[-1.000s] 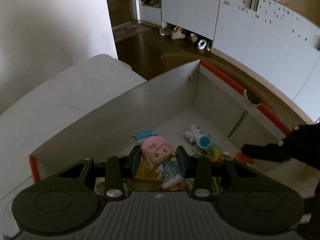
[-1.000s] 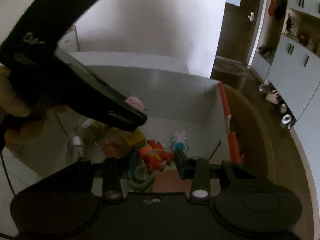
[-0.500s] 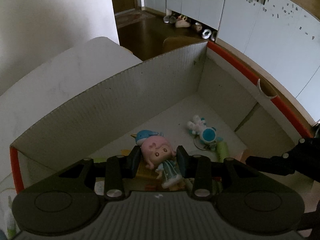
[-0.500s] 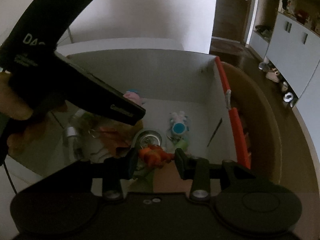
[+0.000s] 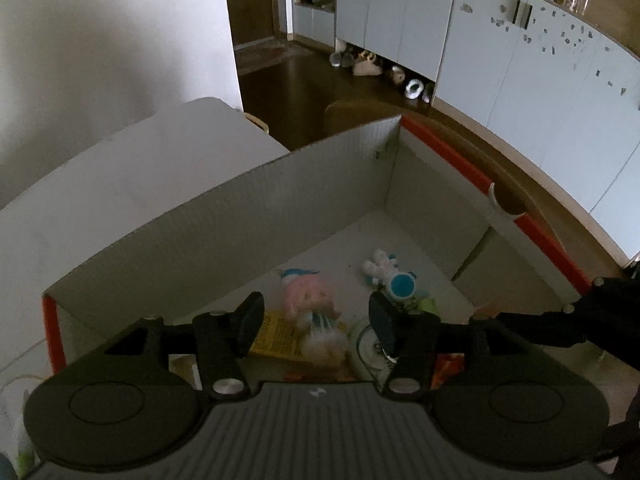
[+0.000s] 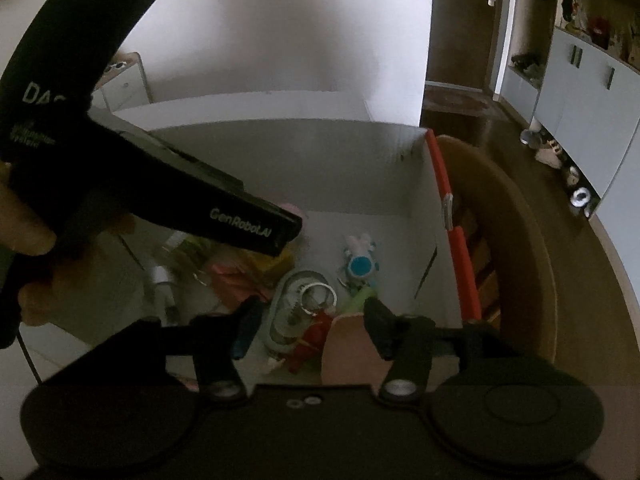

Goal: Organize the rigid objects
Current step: 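Open the left tool to release the doll while the right tool releases the dragon keychain, then withdraw both tools from the red box back over the mat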

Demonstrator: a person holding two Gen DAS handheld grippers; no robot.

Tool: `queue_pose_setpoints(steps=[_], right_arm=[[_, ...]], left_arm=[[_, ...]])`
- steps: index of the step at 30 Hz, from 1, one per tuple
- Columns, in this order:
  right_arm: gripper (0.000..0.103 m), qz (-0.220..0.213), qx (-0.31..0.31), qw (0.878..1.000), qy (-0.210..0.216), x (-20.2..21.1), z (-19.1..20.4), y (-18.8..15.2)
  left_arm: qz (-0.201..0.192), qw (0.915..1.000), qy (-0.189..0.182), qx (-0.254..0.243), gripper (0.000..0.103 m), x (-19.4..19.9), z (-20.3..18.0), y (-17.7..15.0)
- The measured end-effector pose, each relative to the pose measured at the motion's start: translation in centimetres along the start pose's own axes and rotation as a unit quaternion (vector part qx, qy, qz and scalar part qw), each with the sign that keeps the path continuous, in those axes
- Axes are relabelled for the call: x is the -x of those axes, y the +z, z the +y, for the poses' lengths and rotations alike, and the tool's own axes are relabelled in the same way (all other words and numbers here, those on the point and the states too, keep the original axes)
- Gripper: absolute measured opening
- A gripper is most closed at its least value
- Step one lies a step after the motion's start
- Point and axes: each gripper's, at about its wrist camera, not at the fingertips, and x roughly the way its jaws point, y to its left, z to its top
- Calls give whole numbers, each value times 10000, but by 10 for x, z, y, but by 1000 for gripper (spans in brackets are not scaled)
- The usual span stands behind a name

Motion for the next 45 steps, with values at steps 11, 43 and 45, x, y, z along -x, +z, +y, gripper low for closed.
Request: queue_pose_setpoints(steps=[11,43,45], right_arm=[[62,-196,111,9996,190,25,12,5],[87,-804,120,9926,906,84,69,20],[90,-841,111,9918,957,86,78,20]], left_arm=[[-400,9991,47,92,57,44,3,-9],[-1404,9833,478,1059,74,188,97,-98],[-1421,9822,513,1120,75,191,106,-107]])
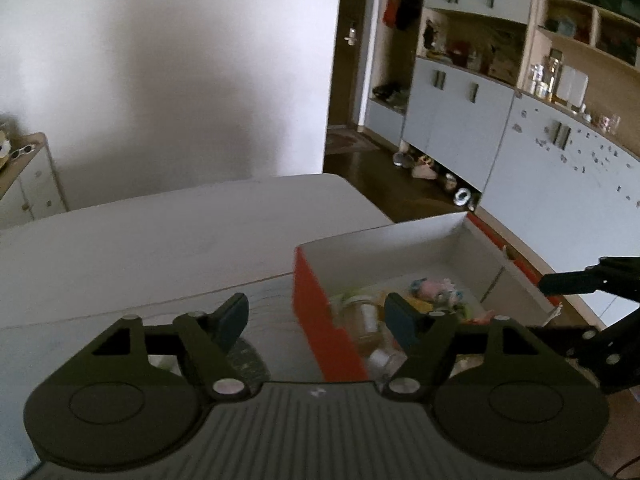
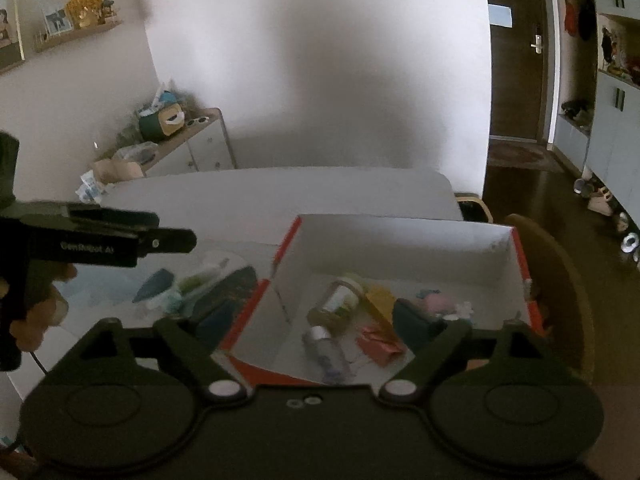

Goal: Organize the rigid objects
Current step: 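Withdraw both tools from the red box back over the mat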

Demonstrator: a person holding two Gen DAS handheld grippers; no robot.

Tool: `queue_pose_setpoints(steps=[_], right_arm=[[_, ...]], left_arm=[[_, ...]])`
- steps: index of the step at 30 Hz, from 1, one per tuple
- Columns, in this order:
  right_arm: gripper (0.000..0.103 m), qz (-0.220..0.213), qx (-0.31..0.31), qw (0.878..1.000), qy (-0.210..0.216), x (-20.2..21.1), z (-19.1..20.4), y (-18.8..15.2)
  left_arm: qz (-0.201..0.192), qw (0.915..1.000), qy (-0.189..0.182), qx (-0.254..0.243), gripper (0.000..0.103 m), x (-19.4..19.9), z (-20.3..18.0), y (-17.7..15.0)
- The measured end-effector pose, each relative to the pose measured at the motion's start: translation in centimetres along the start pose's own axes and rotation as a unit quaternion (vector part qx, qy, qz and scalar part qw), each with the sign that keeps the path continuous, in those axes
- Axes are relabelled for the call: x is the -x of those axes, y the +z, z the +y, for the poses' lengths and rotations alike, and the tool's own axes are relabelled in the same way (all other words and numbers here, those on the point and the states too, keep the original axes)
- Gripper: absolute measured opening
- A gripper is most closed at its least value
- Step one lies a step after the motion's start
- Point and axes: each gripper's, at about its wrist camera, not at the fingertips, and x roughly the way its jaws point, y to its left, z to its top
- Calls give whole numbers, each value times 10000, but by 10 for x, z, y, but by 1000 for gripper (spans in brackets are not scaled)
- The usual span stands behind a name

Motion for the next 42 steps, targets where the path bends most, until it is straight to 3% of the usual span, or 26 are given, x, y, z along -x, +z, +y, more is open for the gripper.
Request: queue_pose_setpoints(steps=[5,8,20,29,36,42], right_arm=[[99,-146,29,9999,80,-3,27,0],[103,-211,21,9996,167,-7,43,-1],[103,-74,-190,9991,364,-53,104,-1],[103,199,-141,9996,167,-96,142,0],[101,452,486,9977,127,-134,171,-13],[99,663,728,9950,148,-170,189,-26]], left_arm=[[-18,9999,119,61,75,12,28,-14],[-40,9998,183,110,82,18,44,-22],[84,9984,382,398,82,23,116,-49],[368,9985,290,268,82,5,160,-86],[686,9962,136,516,82,-17,190,-106],[750,9961,59,465,82,-41,206,-98]])
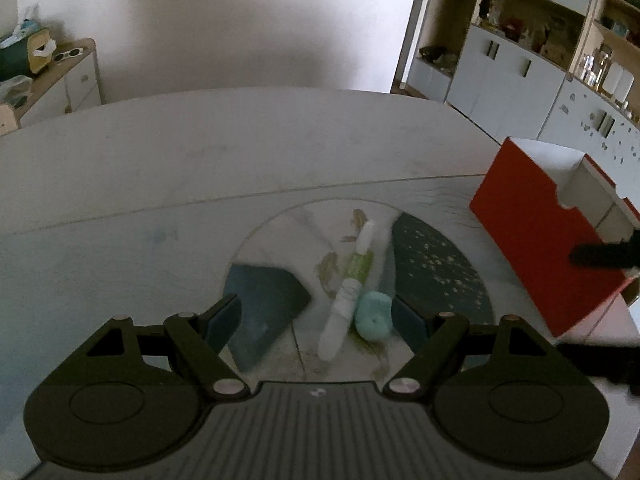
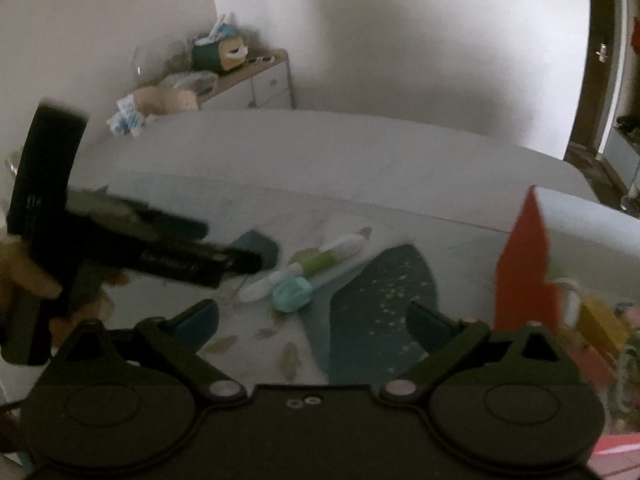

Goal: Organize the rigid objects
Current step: 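Withdraw both tools from the red box back over the mat, then grasp the white-and-green tube with the left tool while the right tool grasps the teal soap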

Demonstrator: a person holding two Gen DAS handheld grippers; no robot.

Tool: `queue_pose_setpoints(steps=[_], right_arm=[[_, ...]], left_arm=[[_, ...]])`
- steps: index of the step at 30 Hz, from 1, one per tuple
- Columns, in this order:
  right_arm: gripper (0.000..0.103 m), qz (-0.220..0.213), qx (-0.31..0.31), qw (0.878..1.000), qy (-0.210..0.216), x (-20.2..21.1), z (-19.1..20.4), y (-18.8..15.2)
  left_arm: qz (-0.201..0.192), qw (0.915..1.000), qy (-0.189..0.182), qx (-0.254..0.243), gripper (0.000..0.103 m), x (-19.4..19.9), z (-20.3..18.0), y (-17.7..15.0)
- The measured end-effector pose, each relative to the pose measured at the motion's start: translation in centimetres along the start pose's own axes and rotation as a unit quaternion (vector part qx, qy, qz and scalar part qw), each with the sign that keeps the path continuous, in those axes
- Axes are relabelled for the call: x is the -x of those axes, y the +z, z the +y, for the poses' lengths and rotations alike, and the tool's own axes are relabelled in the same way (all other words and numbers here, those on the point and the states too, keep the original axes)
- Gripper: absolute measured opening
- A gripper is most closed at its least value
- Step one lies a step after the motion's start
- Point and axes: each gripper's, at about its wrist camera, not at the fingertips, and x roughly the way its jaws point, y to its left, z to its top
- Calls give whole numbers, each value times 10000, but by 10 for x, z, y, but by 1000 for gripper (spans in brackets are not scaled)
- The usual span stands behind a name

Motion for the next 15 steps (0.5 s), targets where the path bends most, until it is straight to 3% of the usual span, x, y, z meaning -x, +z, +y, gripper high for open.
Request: queue_pose_setpoints(steps=[15], right_arm=[[73,366,471,9982,26,-63,13,-6]], left_arm=[[299,9969,-351,-638,82,-67,-7,26]])
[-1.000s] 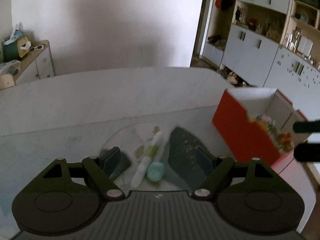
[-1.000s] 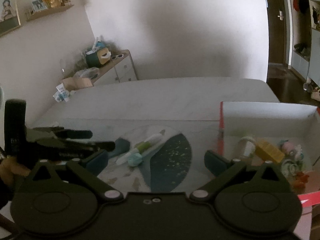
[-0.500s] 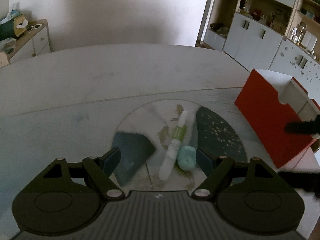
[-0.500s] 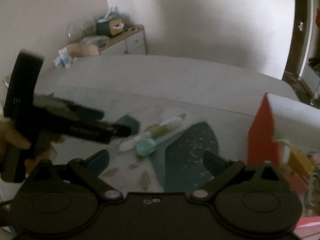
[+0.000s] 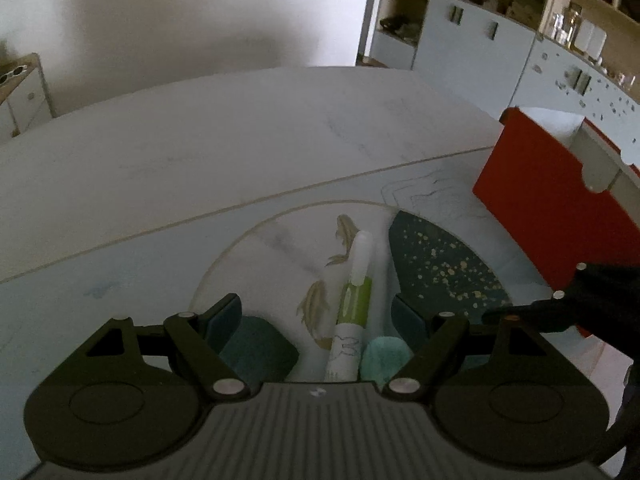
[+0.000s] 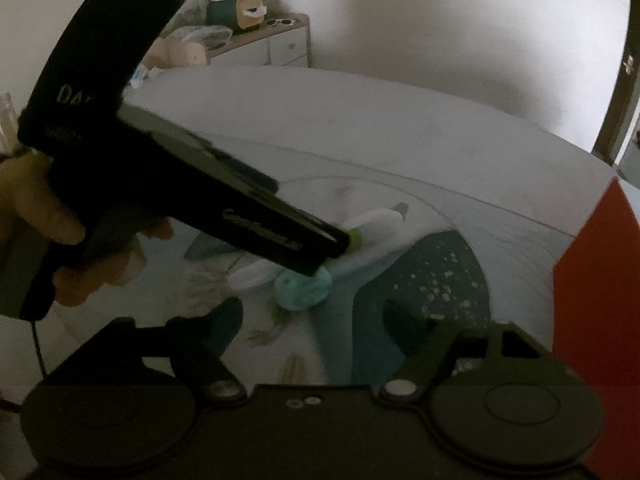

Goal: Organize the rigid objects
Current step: 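Grasp the white-and-green tube with the left tool while the right tool grasps the teal soap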

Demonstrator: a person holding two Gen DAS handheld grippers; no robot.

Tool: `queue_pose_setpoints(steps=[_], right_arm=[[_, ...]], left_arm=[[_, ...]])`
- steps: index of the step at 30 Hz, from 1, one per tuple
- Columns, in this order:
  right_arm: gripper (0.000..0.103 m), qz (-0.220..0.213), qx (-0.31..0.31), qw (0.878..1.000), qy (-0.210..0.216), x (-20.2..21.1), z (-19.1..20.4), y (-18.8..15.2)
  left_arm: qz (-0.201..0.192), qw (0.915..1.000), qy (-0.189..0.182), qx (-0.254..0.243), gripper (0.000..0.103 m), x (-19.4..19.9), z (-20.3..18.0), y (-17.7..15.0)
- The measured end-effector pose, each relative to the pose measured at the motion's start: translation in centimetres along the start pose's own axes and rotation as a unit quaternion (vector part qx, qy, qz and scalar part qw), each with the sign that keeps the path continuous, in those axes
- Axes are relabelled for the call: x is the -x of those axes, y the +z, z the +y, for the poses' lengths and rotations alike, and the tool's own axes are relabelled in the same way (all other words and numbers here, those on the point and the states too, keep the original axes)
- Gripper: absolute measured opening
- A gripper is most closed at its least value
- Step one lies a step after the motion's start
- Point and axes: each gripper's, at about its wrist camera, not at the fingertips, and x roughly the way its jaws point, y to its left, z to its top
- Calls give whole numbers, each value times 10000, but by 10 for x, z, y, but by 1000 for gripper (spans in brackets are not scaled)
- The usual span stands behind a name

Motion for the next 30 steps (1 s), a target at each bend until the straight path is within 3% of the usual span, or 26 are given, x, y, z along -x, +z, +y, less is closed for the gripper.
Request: queue_pose_setpoints(steps=[4,8,14,19,24,30], right_arm=[[61,33,71,10000,-3,-8,1,1],[54,50,169,9998,-31,-14,4,2],[49,4,390,9992,-80,-15,12,0],[46,-48,417,9991,-85,-16,16,2],[36,-75,345,9993,-108,-14,15,2],[36,-45,201,9994,-261,-4,11,-6]], left_arm=[[-2,9997,-135,-179,79,-7,-2,4],[75,9996,-157,-211,63,-17,-4,7],[54,9991,-146,-382,47,-21,-10,6],[20,9988,-110,-485,42,-23,-15,4],[-5,9984,-134,-553,34,-26,-20,6],[-16,9982,-171,-569,20,-29,-23,10]])
